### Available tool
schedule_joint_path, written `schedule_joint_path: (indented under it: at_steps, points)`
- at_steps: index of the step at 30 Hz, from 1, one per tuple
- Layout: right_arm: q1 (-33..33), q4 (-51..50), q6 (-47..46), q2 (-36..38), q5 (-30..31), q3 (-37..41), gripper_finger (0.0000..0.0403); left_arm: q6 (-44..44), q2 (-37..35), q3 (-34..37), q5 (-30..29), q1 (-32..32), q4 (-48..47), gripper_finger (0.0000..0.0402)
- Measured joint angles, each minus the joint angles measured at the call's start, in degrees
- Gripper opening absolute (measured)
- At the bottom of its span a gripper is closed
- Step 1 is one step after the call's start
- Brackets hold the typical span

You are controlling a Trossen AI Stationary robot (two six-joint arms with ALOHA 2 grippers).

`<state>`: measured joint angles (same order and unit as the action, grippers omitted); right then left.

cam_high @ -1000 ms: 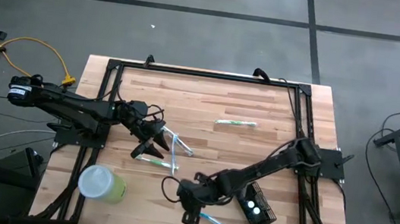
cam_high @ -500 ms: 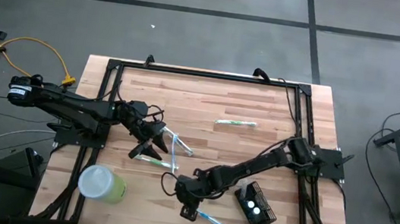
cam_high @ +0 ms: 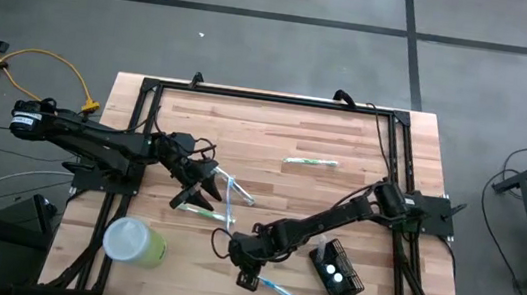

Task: Pick & Place toothbrushing station
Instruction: Put the bottom blue toothbrush into the top of the black wire organizer

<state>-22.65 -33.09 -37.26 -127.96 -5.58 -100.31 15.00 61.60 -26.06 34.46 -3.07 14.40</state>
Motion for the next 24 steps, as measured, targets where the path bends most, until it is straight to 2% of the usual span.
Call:
schedule_joint_path:
  at_steps: [19,24]
  points:
    - [0.32,0.91,1.12,-0.79,2.52,-0.01,0.0101,0.0,-0.01,0.0,0.76,0.0,0.01,0.0195]
    - [0.31,1.69,1.01,-2.66,0.17,-0.08,0.0101,0.0,-0.01,0.0,0.74,0.0,-0.03,0.0195]
